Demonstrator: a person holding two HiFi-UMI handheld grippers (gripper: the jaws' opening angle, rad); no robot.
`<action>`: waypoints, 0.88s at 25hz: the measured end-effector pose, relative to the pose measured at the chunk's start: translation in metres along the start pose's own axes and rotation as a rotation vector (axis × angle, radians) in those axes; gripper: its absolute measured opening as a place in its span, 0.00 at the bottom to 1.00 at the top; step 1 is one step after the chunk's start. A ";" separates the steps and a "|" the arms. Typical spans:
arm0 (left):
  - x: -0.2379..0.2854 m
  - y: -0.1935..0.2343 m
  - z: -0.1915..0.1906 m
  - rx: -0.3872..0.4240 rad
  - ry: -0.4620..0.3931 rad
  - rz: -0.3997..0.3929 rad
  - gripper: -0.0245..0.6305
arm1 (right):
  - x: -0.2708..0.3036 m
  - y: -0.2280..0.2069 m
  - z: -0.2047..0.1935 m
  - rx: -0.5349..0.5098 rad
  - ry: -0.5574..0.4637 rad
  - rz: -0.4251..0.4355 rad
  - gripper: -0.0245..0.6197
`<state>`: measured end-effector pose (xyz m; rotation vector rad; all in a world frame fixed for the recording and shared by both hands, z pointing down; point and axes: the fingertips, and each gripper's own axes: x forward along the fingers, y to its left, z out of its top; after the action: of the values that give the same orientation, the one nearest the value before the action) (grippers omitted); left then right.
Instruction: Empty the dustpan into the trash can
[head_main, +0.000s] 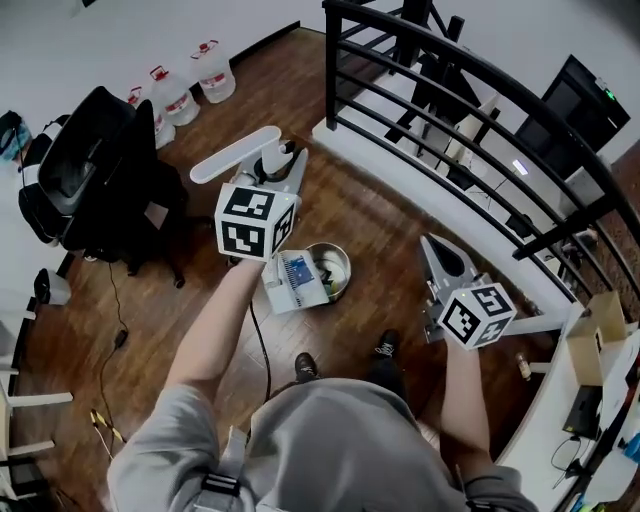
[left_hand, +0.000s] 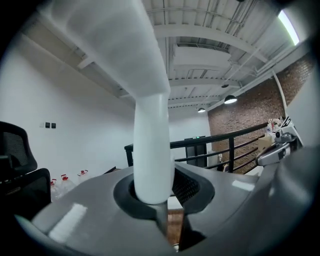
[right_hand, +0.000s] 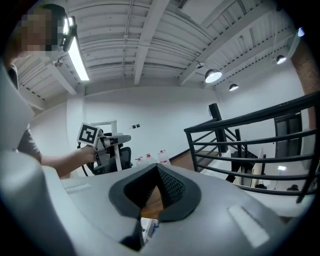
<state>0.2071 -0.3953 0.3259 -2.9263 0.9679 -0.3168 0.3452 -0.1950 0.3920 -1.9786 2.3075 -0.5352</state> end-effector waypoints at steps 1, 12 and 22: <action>0.013 -0.006 0.002 0.015 0.012 0.001 0.14 | 0.002 -0.012 0.004 0.001 -0.008 0.008 0.04; 0.135 -0.100 0.016 0.132 0.150 0.012 0.14 | -0.022 -0.121 0.062 -0.006 -0.042 0.095 0.04; 0.234 -0.175 0.006 0.227 0.222 -0.036 0.14 | -0.063 -0.218 0.077 0.000 -0.047 0.046 0.04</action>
<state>0.4941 -0.3935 0.3801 -2.7450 0.8386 -0.7154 0.5834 -0.1775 0.3728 -1.9111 2.3193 -0.4802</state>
